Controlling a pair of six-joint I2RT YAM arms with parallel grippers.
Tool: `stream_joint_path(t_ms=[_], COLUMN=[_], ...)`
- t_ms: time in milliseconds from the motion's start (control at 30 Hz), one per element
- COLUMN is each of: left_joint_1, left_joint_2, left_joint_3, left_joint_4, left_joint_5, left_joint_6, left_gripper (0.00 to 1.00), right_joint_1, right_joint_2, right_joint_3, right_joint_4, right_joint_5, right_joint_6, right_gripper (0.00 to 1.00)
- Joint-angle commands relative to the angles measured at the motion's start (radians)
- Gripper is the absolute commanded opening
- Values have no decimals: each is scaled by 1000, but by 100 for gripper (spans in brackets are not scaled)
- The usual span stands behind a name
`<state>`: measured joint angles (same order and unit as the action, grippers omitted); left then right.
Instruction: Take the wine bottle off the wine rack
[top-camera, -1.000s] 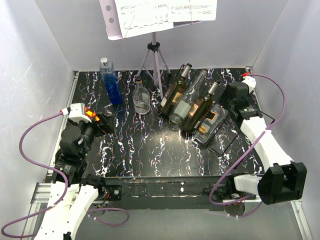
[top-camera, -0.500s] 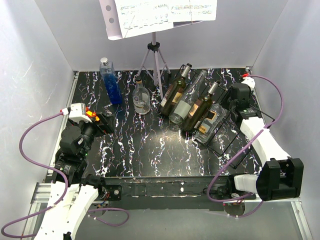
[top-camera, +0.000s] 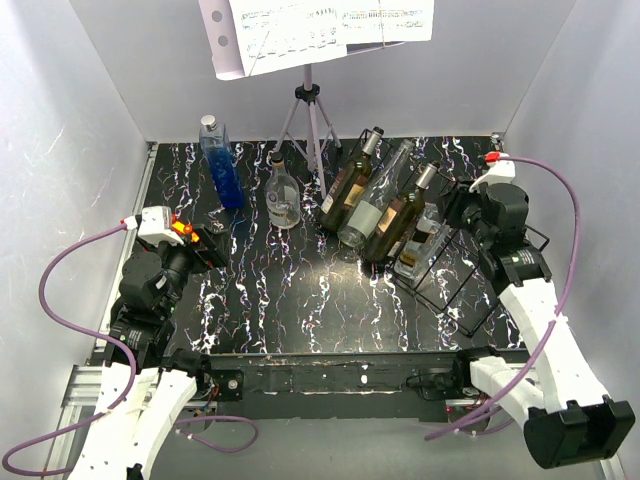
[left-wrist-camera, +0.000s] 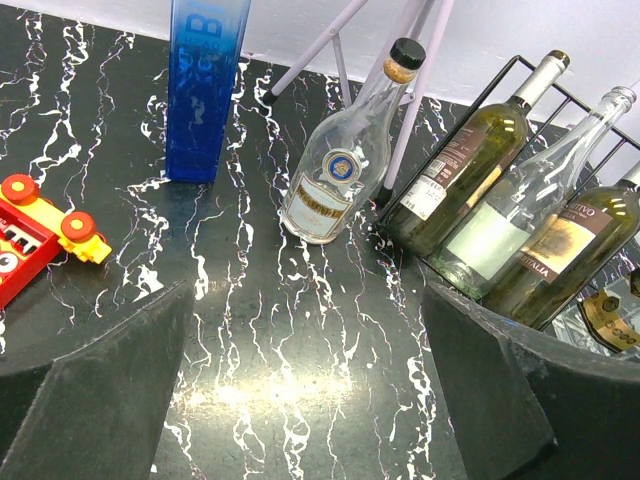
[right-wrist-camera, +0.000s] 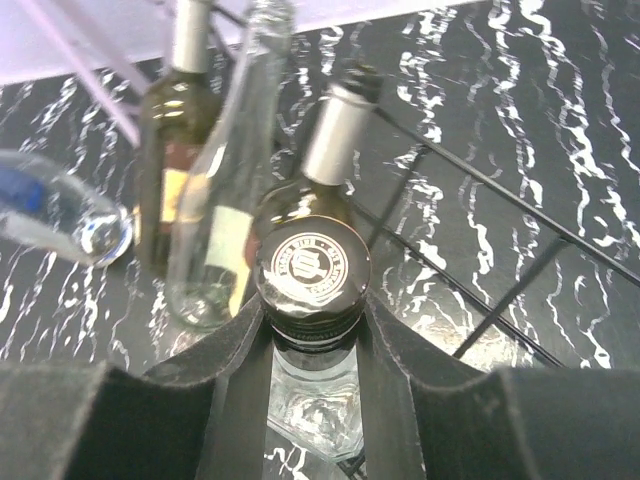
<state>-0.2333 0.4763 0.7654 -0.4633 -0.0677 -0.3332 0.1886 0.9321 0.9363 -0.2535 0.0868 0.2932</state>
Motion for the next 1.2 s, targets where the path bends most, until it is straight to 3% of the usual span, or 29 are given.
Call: stream_joint_path(t_ms=[0, 167, 367, 567, 900, 933, 1167], left_joint_1=[-3, -3, -3, -3, -4, -4, -26], left_joint_2=[-1, -4, -5, -8, -8, -8, 7], left_joint_3=[11, 9, 6, 6, 6, 5, -9], left_joint_4=[11, 12, 11, 11, 12, 14, 77], left_joint_5=[6, 2, -1, -6, 5, 14, 212], left_joint_6=[10, 10, 8, 10, 13, 16, 46], left_gripper=[98, 98, 98, 98, 98, 98, 98], right_joint_1=[73, 181, 400, 549, 693, 699, 712], right_joint_2=[-82, -102, -56, 68, 198, 201, 171], right_joint_3=[47, 19, -2, 29, 45, 41, 1], right_joint_4=[177, 309, 427, 500, 551, 553, 539], right_joint_5=[-139, -251, -256, -254, -219, -219, -177], right_joint_6=[-45, -110, -253, -282, -331, -332, -309], right_gripper=[1, 1, 1, 1, 1, 3, 43])
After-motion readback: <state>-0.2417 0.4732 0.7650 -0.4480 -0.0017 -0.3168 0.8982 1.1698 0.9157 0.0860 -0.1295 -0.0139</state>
